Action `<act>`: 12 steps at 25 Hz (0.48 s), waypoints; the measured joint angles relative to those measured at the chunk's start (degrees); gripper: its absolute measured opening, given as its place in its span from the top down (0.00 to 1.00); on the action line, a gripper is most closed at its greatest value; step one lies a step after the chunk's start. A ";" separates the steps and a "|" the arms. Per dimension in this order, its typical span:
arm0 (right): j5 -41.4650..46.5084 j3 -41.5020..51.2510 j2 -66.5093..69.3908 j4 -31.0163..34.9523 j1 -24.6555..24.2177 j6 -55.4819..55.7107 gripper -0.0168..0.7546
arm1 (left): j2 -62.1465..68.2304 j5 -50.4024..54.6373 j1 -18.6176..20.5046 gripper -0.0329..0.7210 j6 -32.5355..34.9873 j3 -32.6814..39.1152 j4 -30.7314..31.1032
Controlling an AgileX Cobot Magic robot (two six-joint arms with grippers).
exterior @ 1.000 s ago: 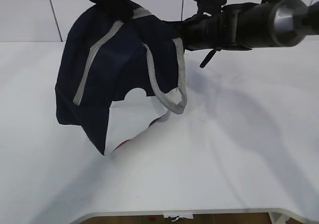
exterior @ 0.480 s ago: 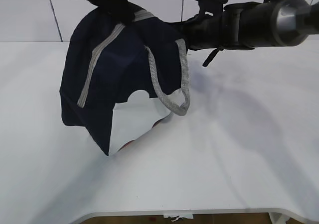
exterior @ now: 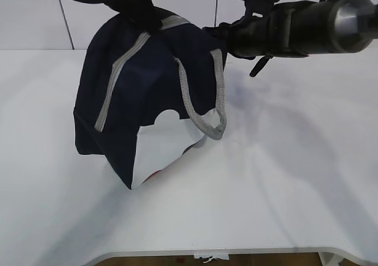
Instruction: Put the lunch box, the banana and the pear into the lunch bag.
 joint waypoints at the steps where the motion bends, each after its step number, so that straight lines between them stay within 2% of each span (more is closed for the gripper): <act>1: -0.40 -0.01 -0.76 0.00 0.00 -1.53 0.51 | 0.00 0.00 0.00 0.95 0.00 0.00 0.00; 8: -0.87 0.12 -7.01 0.00 0.00 -16.49 0.51 | 3.23 -0.20 0.00 0.95 0.00 -0.22 0.00; 12: -1.09 0.80 -9.83 0.00 0.00 -19.44 0.51 | 8.54 -0.89 0.00 0.95 -2.86 -0.57 0.10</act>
